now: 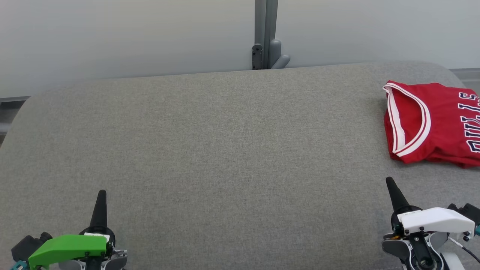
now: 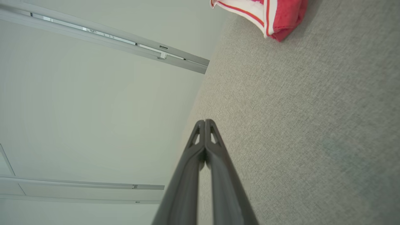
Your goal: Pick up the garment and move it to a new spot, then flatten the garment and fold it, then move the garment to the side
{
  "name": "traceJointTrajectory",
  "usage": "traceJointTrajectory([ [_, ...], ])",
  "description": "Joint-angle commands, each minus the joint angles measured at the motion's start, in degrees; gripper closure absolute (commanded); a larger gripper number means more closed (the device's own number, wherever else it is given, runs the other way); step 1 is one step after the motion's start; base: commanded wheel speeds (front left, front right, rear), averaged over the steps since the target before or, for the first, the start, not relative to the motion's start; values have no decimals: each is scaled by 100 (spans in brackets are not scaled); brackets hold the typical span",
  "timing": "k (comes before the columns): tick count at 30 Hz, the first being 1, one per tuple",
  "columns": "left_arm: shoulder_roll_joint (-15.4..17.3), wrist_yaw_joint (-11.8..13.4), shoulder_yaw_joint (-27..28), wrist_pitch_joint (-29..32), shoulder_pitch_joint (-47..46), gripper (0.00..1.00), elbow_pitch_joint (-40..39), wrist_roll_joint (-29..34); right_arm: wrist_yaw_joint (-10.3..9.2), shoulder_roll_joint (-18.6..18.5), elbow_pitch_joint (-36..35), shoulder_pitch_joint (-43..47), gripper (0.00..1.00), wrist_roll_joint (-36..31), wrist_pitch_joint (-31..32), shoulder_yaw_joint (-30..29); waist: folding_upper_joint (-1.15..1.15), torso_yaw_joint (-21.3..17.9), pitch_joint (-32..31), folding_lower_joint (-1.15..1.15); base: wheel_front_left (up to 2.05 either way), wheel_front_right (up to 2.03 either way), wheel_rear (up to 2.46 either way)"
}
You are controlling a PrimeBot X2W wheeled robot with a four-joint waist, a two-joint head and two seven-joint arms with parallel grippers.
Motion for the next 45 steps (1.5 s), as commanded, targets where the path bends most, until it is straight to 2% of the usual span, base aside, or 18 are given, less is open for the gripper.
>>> traceJointTrajectory([
  [1, 47, -40, 37, 49, -145, 100, -49, -160, 2, -14, -67, -124, 100, 200, 53, -30, 0, 2, 3, 0, 0, 0, 0],
  [45, 59, -50, 151, 515, -443, 100, -85, -1829, 1, 22, -181, -303, 100, 2106, 513, -137, 0, 47, 60, 0, 0, 0, 0],
])
